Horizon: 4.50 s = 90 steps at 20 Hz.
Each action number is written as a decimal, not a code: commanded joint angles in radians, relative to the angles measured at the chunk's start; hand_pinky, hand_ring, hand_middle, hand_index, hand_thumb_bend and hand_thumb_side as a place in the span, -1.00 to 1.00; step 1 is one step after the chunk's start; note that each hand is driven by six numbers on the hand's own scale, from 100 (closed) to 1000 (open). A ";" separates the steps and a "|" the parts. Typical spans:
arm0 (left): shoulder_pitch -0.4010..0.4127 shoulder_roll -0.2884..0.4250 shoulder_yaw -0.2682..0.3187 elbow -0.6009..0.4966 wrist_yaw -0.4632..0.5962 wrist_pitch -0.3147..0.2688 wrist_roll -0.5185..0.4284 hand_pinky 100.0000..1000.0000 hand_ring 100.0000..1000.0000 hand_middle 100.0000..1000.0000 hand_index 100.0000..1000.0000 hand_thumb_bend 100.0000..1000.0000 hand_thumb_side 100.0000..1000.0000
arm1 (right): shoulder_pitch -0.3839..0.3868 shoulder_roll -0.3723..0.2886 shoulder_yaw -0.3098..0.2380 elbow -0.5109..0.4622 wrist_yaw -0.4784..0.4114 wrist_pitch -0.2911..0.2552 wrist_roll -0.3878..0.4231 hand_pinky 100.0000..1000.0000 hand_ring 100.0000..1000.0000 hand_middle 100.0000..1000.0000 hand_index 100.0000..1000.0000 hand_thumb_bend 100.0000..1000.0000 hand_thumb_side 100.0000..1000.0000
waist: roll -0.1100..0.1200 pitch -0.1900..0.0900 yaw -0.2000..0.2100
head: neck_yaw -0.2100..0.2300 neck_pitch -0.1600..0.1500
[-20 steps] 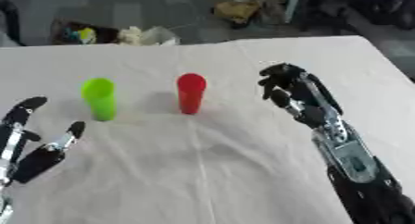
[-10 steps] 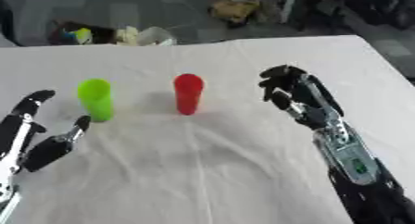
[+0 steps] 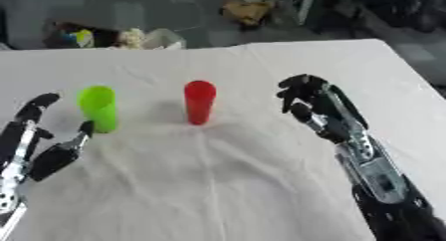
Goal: Pour the contents of one cup into another cup.
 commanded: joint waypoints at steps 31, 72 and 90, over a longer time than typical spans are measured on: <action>-0.086 0.044 -0.015 0.064 0.029 -0.060 0.003 0.12 1.00 0.85 0.91 -0.33 0.15 | -0.033 0.001 0.009 -0.019 -0.009 -0.005 0.016 0.37 -0.30 -0.29 0.31 0.22 0.23 | -0.008 0.017 -0.053 | 0.004 -0.031; -0.106 0.048 -0.040 0.085 -0.016 0.016 -0.102 0.18 1.00 0.88 0.95 -0.24 0.42 | -0.025 0.006 0.010 -0.015 -0.010 -0.003 0.018 0.36 -0.32 -0.30 0.30 0.21 0.24 | -0.007 0.014 -0.062 | 0.005 -0.032; -0.124 0.020 -0.045 0.137 -0.013 0.026 -0.114 -0.25 0.94 0.55 0.88 -1.00 0.25 | -0.026 0.009 0.013 -0.013 -0.011 -0.004 0.020 0.35 -0.32 -0.31 0.30 0.21 0.24 | -0.013 0.020 -0.067 | 0.004 -0.036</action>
